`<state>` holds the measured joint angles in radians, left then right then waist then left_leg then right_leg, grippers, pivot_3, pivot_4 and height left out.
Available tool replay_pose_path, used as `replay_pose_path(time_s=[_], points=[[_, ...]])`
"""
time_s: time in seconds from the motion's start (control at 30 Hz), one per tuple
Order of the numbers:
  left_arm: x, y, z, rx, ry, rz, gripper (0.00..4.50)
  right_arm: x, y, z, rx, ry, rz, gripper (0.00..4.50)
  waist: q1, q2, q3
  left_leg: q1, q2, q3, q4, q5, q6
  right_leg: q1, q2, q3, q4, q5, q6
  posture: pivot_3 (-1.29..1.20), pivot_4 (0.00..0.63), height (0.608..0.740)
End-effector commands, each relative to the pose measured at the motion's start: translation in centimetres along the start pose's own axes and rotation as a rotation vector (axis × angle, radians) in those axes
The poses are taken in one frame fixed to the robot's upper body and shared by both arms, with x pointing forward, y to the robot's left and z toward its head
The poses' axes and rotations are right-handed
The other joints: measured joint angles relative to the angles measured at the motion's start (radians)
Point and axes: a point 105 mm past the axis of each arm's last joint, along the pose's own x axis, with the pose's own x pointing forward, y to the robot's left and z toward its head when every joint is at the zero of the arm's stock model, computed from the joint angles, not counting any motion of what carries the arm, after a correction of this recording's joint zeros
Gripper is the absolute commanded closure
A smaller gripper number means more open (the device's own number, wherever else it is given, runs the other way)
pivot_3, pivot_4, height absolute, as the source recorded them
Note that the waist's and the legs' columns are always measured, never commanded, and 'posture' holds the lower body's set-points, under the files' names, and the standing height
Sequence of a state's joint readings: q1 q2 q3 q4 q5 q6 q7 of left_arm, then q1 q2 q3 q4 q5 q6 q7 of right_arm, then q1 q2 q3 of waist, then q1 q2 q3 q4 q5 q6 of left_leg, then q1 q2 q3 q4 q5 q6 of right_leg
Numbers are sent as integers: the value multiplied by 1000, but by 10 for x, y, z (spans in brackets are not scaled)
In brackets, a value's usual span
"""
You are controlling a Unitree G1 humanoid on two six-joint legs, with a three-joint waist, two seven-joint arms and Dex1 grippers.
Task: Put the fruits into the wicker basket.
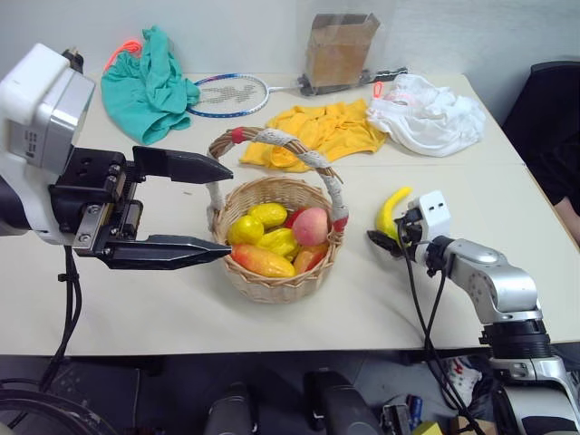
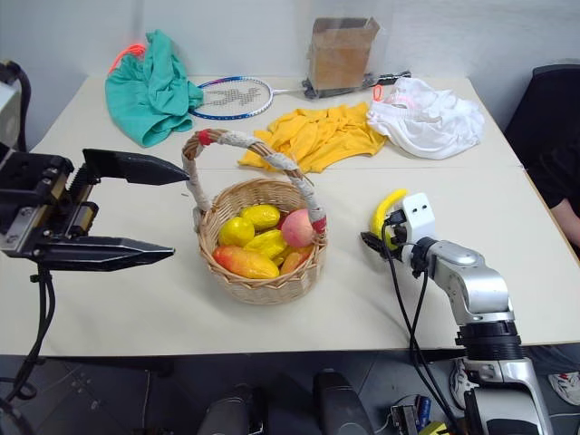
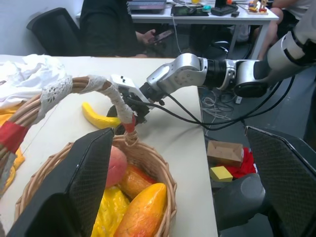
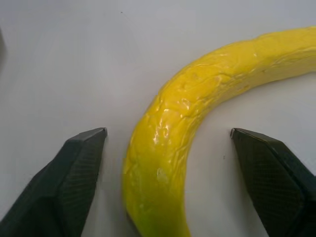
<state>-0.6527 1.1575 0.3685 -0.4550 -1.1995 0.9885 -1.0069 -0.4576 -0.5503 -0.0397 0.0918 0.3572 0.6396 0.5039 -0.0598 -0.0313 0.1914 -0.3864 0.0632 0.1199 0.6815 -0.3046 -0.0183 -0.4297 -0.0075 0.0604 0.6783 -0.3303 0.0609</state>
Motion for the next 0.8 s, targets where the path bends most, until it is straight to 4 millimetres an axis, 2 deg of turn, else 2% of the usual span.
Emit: replay_pose_path(time_s=[0.03,0.2,0.23,0.3,0.4,0.53,0.63,0.67,0.73,0.8], points=[[-2,1,7,50,-2,9,0,-3,8,3,-35,-27,52,1662,0,0,0,0,0,0,0,0,0,0,0,0,0,0,0,0,150,740],[-1,4,4,49,-5,7,0,-6,6,5,-45,-44,47,3433,-1,0,0,0,0,0,0,0,0,0,1,0,0,0,0,0,150,740],[0,5,3,48,-5,7,0,-8,5,6,-40,-48,47,3560,0,0,0,0,0,0,0,0,0,0,1,0,0,0,0,0,150,740],[0,7,1,46,-5,7,0,-17,4,14,-25,-75,67,3561,1,0,0,0,0,0,0,0,0,0,0,0,0,0,0,0,150,740],[-1,4,0,28,-15,-21,0,-70,9,33,-121,-122,218,3561,15,4,2,-1,0,0,-1,0,0,-1,0,0,0,0,0,0,150,740],[-3,6,2,30,-19,-32,0,-140,26,24,-250,56,441,3561,31,1,1,-1,-1,-1,-1,-3,2,2,0,-1,-4,-2,3,0,150,740],[-4,9,1,34,-16,-46,0,-184,57,21,-257,175,686,3561,28,0,0,2,0,-3,0,-3,2,6,1,-1,-5,-2,3,0,150,740],[-4,8,1,35,-16,-54,0,-191,65,22,-252,187,746,3561,23,-1,1,4,0,-2,0,-3,2,8,2,0,-5,-2,3,0,150,740],[-5,7,1,36,-14,-72,0,-202,92,35,-254,160,907,3561,9,-3,2,13,1,-1,-1,-4,1,16,3,0,-7,-2,3,0,150,740],[-5,6,2,35,-11,-81,0,-203,110,51,-262,112,1002,3561,2,-3,2,20,2,-1,-4,-7,5,23,2,0,-8,-2,3,0,150,740]])
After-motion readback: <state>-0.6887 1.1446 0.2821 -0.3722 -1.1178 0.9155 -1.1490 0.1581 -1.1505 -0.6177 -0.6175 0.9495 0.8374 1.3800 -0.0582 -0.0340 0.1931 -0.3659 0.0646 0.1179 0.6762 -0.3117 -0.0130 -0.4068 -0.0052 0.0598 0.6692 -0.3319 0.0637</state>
